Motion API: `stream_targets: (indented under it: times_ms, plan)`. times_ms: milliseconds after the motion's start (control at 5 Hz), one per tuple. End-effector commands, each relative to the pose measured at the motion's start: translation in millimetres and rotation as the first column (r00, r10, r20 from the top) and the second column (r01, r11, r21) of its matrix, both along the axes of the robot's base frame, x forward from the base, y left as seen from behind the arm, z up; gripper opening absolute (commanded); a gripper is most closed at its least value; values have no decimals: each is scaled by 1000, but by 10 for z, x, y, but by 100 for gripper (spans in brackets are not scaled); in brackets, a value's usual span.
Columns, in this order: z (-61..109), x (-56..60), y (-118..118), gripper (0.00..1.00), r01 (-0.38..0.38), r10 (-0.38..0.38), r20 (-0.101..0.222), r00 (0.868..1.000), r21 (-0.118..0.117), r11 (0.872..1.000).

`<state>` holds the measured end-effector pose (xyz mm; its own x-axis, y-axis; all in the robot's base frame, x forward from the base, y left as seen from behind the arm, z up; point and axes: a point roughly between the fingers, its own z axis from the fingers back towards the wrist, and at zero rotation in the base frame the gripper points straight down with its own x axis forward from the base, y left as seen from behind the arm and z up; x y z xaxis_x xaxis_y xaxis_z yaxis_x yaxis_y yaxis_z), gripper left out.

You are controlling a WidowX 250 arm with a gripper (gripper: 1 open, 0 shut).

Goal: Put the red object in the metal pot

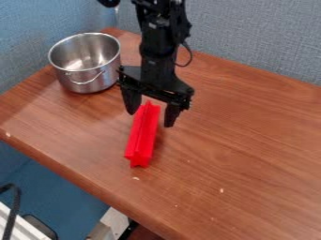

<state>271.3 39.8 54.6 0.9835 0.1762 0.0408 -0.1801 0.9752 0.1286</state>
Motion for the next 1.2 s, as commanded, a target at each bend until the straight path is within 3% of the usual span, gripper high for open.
stream_targets:
  times_ms: [0,400,1000]
  plan:
    - [-12,25,83,100,-25,25,12,1000,17,1000]
    - [-78,39,83,100,-49,49,3,999,23,999]
    - [-70,46,60,100,-56,56,-9,998,11,998]
